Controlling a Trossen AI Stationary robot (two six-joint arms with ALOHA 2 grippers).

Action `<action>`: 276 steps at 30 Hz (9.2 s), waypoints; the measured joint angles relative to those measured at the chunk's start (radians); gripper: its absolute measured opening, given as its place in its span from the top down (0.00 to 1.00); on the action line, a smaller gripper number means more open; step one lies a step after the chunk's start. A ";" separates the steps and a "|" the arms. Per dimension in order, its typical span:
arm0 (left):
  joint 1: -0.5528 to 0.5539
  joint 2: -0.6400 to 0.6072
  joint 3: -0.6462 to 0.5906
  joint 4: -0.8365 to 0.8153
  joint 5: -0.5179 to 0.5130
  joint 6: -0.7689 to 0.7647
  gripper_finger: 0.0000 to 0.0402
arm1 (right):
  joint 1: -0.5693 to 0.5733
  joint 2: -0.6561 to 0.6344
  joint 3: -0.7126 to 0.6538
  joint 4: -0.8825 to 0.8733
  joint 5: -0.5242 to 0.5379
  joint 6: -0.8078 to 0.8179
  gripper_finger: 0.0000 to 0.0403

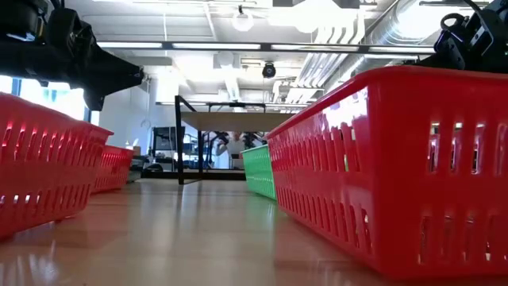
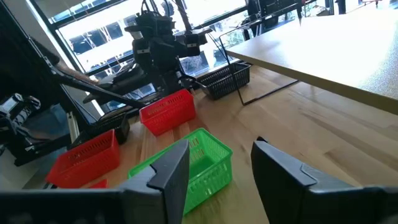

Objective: Stack baskets on shelf by color

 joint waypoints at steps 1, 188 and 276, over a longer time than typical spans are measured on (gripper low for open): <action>0.000 0.000 0.000 0.000 0.000 0.000 0.67 | 0.000 0.000 0.000 0.000 0.000 0.000 0.61; 0.000 0.000 0.000 0.015 -0.008 -0.288 0.67 | 0.000 1.301 0.839 -1.094 0.248 0.371 0.52; 0.000 0.000 0.000 0.000 -0.007 -0.288 0.67 | -0.050 1.428 0.838 -1.204 0.159 0.494 1.00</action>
